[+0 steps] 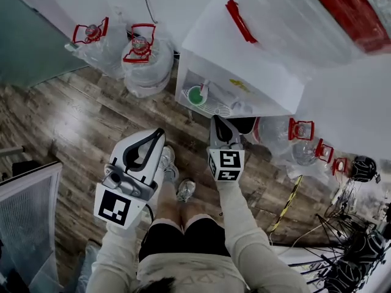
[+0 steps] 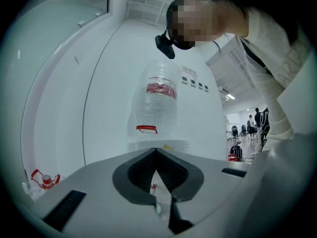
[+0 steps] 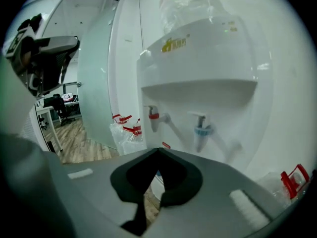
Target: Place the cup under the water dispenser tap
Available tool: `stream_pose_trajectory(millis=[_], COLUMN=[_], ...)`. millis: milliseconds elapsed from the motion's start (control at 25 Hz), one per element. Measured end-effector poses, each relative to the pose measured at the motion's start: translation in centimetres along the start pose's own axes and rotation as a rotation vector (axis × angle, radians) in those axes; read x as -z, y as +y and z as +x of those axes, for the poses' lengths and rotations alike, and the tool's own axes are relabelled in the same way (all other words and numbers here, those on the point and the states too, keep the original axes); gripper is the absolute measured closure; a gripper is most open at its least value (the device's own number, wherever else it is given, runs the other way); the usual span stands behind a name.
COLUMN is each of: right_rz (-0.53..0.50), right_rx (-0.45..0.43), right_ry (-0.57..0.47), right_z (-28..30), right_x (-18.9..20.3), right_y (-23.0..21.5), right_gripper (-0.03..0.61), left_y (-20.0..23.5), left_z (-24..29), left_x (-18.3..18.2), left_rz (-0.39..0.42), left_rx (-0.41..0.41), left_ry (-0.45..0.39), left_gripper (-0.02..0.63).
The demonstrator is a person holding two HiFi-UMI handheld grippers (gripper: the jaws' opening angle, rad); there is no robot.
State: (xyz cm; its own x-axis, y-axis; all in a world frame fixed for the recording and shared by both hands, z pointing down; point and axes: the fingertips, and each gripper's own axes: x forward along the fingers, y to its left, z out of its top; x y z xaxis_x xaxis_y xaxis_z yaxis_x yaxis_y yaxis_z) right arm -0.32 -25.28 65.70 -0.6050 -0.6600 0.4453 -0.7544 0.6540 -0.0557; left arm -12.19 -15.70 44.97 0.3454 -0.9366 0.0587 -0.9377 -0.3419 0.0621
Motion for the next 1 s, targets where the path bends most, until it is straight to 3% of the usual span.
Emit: stream_pose_trajectory(millis=[680,1000], right_rz=[0.017,-0.034], right_rx=[0.008,0.026], right_ry=[-0.099,-0.155], right_z=[-12.0,-17.4], right_x=[-9.1,-13.1], right_y=[0.1,0.6], right_gripper=[0.569,0.569], left_y=[-4.7,-6.3], left_z=[-0.4,-1.6], left_x=[-7.5,-11.0], left_rz=[0.01,0.015], left_rx=[0.043,0.041], left_ry=[-0.024,-0.062], left_gripper=[0.609,0.609])
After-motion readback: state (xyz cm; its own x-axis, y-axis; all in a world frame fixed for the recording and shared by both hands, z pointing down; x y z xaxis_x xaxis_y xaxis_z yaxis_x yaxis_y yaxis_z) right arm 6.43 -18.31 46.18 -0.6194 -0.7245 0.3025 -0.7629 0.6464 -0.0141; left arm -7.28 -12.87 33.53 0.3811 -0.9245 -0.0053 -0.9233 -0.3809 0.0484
